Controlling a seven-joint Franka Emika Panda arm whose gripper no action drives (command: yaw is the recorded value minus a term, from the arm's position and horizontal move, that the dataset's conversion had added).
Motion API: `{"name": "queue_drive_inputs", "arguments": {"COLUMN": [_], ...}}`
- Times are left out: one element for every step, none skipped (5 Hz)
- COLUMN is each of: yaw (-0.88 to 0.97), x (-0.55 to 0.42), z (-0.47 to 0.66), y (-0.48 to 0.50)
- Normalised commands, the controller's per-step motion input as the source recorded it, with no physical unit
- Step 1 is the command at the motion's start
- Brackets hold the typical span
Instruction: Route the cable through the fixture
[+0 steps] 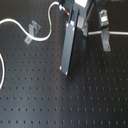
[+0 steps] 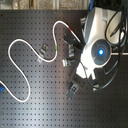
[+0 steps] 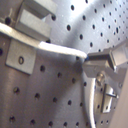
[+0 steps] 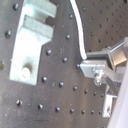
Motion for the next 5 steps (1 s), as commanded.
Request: {"name": "queue_drive_inputs", "arguments": {"yaw": [0.29,0.44,0.47,0.34,0.31], "x": [-0.210,-0.095,-0.122,0.081,0.178], "z": [-0.57,-0.75,-0.67,-0.17,-0.01], "y": [-0.163,-0.177,-0.234,-0.364,-0.423]}}
